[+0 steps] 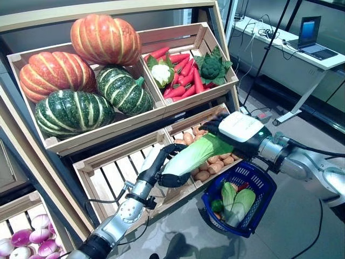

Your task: Put vegetables into the basket

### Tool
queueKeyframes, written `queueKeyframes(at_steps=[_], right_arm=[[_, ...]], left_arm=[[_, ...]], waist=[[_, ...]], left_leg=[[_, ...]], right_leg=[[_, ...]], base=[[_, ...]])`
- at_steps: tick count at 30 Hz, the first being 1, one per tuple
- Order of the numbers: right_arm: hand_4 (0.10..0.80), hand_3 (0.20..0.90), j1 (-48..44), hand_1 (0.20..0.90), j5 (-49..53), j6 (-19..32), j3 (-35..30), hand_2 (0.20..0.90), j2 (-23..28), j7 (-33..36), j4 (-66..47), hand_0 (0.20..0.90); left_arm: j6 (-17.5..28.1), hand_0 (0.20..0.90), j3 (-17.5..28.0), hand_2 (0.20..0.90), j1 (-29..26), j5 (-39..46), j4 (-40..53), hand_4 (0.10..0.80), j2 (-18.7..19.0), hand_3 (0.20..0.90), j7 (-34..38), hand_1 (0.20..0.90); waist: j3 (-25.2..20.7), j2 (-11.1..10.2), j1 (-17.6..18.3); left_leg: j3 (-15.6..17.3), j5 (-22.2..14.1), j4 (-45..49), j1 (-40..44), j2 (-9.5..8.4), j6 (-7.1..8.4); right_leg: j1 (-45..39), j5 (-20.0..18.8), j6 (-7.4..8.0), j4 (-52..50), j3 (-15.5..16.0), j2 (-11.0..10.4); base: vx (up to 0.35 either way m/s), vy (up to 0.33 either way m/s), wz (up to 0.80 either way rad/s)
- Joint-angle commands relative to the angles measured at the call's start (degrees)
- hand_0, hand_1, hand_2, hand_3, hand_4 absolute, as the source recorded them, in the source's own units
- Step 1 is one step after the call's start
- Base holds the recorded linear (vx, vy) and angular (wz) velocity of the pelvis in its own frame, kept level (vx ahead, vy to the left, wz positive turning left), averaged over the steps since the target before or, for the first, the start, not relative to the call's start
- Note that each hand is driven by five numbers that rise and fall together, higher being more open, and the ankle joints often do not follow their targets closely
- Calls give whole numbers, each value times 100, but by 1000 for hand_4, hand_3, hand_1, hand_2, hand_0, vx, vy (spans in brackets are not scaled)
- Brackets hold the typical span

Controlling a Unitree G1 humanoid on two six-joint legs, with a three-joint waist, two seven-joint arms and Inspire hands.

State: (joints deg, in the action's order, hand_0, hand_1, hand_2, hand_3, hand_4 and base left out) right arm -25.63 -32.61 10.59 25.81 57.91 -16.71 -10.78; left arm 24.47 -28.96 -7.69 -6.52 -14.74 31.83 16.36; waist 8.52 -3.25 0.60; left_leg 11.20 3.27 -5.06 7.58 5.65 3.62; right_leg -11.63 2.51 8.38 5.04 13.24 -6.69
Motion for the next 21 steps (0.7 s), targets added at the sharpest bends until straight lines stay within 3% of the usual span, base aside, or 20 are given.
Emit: queueKeyframes(at_steps=[1, 8, 21], right_arm=[[800, 900, -551, 900, 903, -112, 379, 900, -468, -250, 132, 900], [800, 900, -431, 900, 1825, -506, 540, 900, -941, -1209, 444, 900], [800, 900, -821, 900, 2177, -475, 778, 900, -1595, -1215, 833, 900]], left_arm=[[866, 300, 84, 300, -1101, 249, 463, 400, -342, 300, 170, 300], [887, 300, 102, 300, -1096, 176, 520, 400, -400, 300, 67, 300], [926, 300, -77, 300, -1268, 91, 319, 400, -548, 300, 57, 300]], waist=[[-396, -263, -118], [-371, -281, -167], [-391, -280, -214]], left_leg=[[24, -699, 6, 244, -35, 2], [-14, -689, 6, 248, -36, 12], [-30, -676, 6, 253, -40, 9]], right_leg=[[209, -284, -61, -4, 100, -74], [176, -277, -86, -4, 135, -73], [168, -282, -109, -4, 149, -66]], base=[[0, 0, 0], [0, 0, 0], [0, 0, 0]])
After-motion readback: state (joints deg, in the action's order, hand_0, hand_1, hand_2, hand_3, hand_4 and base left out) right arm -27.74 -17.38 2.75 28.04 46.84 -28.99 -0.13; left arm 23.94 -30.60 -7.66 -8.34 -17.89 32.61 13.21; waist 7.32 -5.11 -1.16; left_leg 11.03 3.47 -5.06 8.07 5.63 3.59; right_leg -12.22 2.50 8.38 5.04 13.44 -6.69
